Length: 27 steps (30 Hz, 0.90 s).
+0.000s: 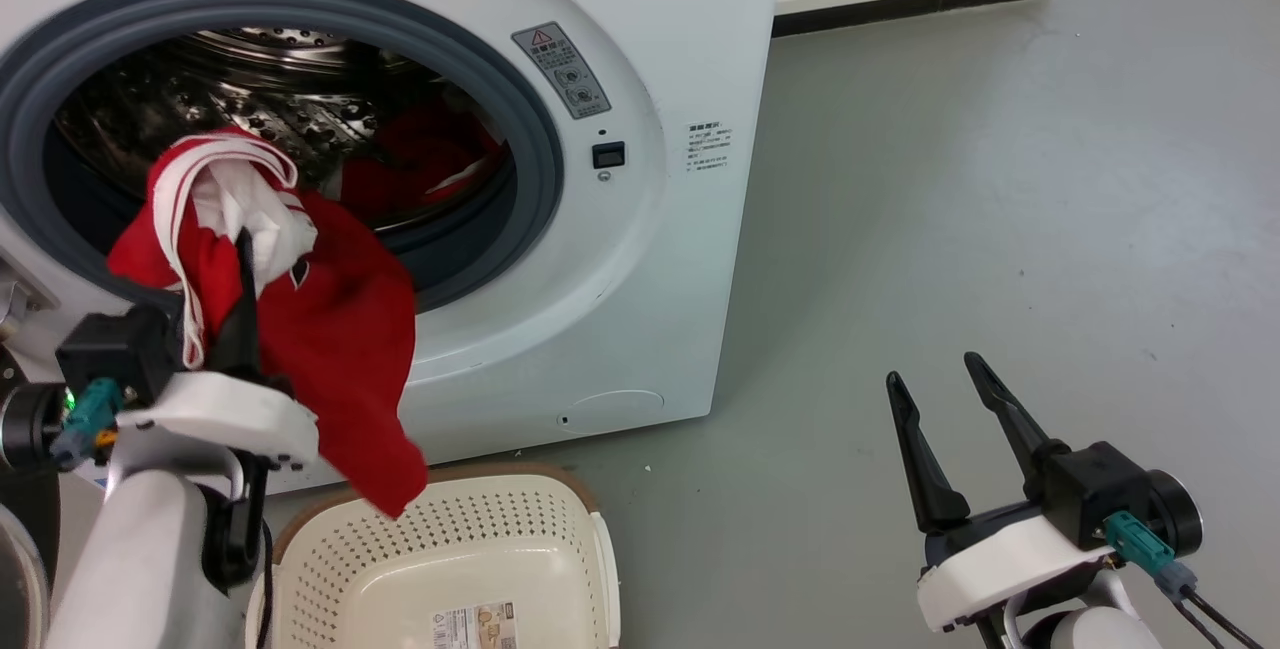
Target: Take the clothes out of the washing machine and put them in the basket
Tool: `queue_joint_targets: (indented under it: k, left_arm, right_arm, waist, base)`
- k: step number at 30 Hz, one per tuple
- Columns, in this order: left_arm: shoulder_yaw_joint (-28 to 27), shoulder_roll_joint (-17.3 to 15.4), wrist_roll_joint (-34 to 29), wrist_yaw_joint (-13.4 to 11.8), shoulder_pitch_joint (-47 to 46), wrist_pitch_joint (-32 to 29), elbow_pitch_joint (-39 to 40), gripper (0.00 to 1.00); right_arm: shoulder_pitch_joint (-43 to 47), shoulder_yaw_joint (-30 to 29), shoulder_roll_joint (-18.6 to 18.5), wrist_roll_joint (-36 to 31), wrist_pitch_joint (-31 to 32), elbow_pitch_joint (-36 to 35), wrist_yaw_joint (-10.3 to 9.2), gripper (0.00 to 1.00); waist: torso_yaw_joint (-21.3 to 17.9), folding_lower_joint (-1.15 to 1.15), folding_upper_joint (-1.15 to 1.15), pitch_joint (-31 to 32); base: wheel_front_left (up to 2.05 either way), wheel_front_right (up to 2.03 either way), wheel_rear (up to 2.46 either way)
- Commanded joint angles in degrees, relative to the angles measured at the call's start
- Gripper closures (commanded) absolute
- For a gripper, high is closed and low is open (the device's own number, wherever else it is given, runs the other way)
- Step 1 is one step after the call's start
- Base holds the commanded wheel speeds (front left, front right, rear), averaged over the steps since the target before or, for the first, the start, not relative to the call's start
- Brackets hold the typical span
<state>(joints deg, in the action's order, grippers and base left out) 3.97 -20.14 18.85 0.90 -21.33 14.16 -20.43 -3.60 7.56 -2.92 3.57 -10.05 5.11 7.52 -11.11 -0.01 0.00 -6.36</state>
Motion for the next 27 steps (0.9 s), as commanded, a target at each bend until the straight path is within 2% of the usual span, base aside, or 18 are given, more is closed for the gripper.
queue_joint_targets:
  k: [1,7,10,19,22,27]
  left_arm:
    - [0.14,0.33,0.01,-0.35,1.57,-0.15,1.26,1.00]
    - [1.09,2.34,0.50,-3.68,13.43,-3.43,11.00,1.00]
    - [1.89,3.87,1.07,-4.53,17.62,-4.25,12.22,1.00]
    - [4.24,8.01,3.00,-5.24,23.89,-3.93,10.59,1.00]
    - [4.98,8.71,3.54,-4.52,22.53,-4.13,8.84,1.00]
    - [5.05,9.25,4.53,-3.51,19.02,-3.60,1.45,1.00]
  right_arm:
    - [0.68,-0.21,0.08,-0.30,0.12,-0.35,-0.05,0.00]
    - [1.66,-0.13,0.08,-1.15,1.51,-1.80,-0.05,0.00]
    - [1.78,0.06,0.08,-1.23,1.86,-2.33,-0.05,0.00]
    - [0.76,0.17,0.08,-1.20,2.06,-3.26,-0.05,0.00]
    - [0.28,0.06,0.09,-1.17,2.16,-3.55,-0.05,0.00]
    - [-1.58,1.14,0.08,-1.34,1.79,-3.72,-0.06,0.00]
  waist:
    - [0.52,0.01,0.00,0.42]
    - [1.94,0.01,0.00,1.23]
    - [2.19,0.01,0.00,0.92]
    - [2.16,0.01,0.00,-1.65]
    - [2.53,0.01,0.00,-3.41]
    - [1.92,0.01,0.00,-6.83]
  base:
    - [0.00,0.00,0.00]
    - [0.00,0.00,0.00]
    - [0.00,0.00,0.00]
    - [0.00,0.00,0.00]
    - [0.00,0.00,0.00]
    - [0.00,0.00,0.00]
